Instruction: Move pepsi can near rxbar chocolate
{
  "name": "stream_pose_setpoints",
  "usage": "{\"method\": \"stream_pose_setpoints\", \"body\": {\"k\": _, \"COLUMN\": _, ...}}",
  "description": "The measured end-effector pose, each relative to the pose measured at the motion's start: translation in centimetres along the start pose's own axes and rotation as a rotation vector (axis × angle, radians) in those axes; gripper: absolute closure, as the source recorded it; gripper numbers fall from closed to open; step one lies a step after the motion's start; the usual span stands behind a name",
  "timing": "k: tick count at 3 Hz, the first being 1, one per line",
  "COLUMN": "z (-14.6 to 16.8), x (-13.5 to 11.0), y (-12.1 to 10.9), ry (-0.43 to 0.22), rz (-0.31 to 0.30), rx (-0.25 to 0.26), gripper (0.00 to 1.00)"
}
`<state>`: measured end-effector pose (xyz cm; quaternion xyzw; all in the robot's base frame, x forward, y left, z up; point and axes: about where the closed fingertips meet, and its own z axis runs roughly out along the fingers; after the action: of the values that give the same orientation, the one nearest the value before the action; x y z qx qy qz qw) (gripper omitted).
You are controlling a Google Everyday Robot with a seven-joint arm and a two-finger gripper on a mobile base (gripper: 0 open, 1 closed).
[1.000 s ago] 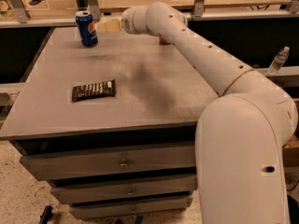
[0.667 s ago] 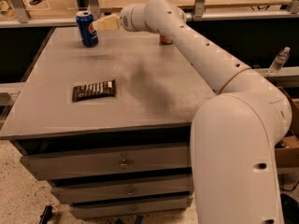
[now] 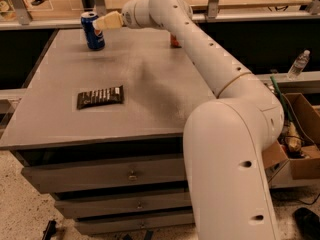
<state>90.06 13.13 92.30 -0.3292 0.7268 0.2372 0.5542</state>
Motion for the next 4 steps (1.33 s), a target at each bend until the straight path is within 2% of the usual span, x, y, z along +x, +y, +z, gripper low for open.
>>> {"method": "stream_pose_setpoints", "body": {"k": 1, "z": 0.9, "x": -0.8, "y": 0.0, "ry": -0.006, "rz": -0.017, "rx": -0.018, "gripper": 0.00}}
{"method": "stream_pose_setpoints", "body": {"k": 2, "z": 1.7, "x": -1.2, "y": 0.5, "ry": 0.000, "rz": -0.043, "rx": -0.061, "gripper": 0.00}}
{"method": "stream_pose_setpoints", "body": {"k": 4, "z": 2.7, "x": -0.7, "y": 2.9, "ry": 0.063, "rz": -0.111, "rx": -0.175, "gripper": 0.00}}
